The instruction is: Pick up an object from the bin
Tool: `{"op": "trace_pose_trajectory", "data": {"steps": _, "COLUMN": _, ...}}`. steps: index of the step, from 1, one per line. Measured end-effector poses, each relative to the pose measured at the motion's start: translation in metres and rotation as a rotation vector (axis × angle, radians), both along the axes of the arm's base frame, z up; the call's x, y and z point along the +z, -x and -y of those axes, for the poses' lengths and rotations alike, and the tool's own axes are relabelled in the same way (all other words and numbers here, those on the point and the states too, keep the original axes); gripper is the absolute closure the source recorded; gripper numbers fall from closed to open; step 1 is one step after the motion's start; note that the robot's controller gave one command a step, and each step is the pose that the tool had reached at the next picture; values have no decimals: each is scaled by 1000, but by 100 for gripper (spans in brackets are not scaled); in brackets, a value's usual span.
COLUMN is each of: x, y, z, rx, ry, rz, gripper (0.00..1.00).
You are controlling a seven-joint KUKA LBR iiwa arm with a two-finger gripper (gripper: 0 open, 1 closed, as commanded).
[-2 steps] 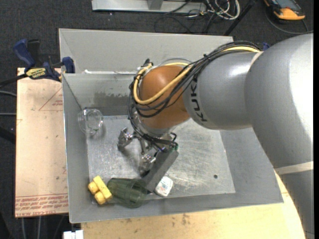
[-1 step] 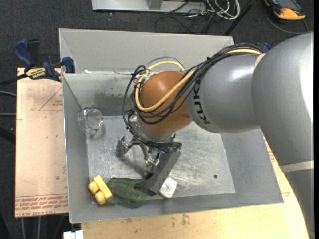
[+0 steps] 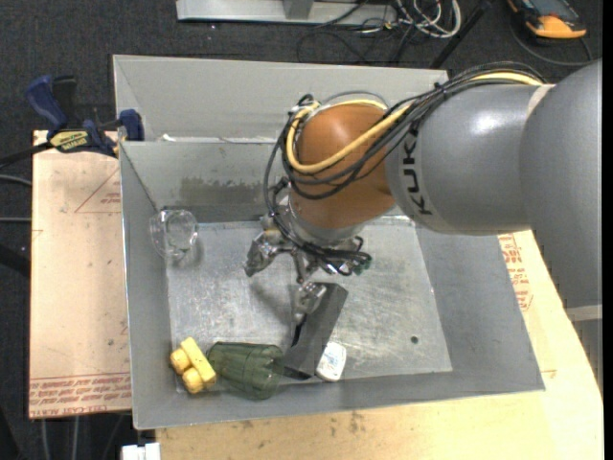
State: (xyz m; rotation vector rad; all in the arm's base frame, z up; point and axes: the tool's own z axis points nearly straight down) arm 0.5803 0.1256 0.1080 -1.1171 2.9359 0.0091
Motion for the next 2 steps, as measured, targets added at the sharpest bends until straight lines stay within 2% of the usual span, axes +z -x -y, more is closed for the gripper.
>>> {"op": "trace_pose_trajectory", "data": {"steps": 1, "x": 16, "y": -18, "z": 20, "rx": -162, "ry": 2, "rz": 9, "gripper": 0}}
{"op": "trace_pose_trajectory", "data": {"steps": 2, "x": -1, "y": -24, "z": 26, "rx": 122, "ry": 0, "rz": 9, "gripper": 0}}
